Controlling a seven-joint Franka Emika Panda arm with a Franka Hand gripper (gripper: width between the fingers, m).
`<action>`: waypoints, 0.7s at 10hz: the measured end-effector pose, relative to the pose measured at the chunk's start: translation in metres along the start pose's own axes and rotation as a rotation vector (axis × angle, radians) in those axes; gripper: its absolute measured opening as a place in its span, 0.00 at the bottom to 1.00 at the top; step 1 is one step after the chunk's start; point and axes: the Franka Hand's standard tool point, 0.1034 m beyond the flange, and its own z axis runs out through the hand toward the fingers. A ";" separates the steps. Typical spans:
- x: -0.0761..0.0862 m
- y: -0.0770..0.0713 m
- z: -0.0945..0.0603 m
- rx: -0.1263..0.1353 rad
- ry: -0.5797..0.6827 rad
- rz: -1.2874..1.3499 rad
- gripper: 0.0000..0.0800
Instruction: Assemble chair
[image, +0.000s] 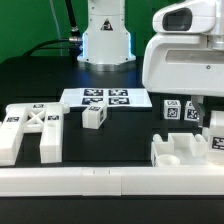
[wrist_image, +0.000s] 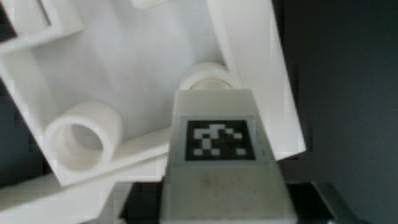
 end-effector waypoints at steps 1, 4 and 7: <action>0.000 0.000 -0.001 -0.005 -0.005 0.077 0.36; 0.001 0.002 0.000 -0.006 -0.004 0.298 0.36; -0.002 0.004 0.001 -0.004 -0.004 0.618 0.36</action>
Offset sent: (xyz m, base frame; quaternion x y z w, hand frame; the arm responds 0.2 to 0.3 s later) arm 0.0000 0.0000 0.0000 0.0000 0.0000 0.1296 0.9916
